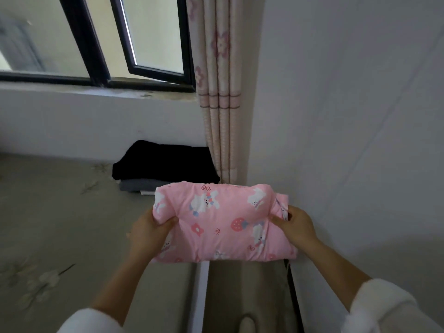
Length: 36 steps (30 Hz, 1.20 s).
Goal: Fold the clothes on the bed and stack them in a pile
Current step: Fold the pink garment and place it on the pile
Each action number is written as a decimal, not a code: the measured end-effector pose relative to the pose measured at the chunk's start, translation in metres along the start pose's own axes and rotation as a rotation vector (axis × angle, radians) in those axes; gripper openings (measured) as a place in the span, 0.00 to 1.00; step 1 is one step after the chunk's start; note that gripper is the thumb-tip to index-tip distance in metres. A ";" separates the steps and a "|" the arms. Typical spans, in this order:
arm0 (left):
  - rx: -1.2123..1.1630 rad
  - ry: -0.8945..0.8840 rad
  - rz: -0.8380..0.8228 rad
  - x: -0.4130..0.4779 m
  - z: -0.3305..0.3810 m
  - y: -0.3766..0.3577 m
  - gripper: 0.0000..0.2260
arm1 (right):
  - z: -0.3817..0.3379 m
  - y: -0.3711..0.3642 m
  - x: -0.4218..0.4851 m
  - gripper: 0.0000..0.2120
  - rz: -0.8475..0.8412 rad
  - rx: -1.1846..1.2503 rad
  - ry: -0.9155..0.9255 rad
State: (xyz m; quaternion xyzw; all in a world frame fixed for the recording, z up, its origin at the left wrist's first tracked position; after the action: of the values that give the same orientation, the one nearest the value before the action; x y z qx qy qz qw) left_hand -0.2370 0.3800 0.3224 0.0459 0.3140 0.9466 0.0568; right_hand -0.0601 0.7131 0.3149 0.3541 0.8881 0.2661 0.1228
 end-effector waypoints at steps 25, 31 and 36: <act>0.191 0.177 0.238 0.430 -0.048 -0.019 0.13 | -0.121 -0.264 0.387 0.20 -0.401 0.007 -0.065; 0.217 0.125 0.226 0.540 -0.063 -0.023 0.21 | -0.128 -0.329 0.450 0.16 -0.346 0.022 -0.195; 0.287 0.089 0.200 0.612 -0.071 -0.037 0.20 | -0.110 -0.370 0.478 0.15 -0.299 0.029 -0.353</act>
State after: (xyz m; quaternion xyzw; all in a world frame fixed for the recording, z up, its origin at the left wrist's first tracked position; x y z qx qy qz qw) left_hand -0.8481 0.4515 0.2750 0.0427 0.4420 0.8941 -0.0586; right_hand -0.6571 0.7784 0.1847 0.2615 0.8991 0.1663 0.3091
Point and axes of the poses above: each hand's wrist, its own x-axis towards the middle knuckle, its own y-axis out of the back of the hand, z = x × y, the point moved 7 cm from there along x, towards the middle knuckle, and after that the axes turned 2 degrees about z, right-handed, at the moved point
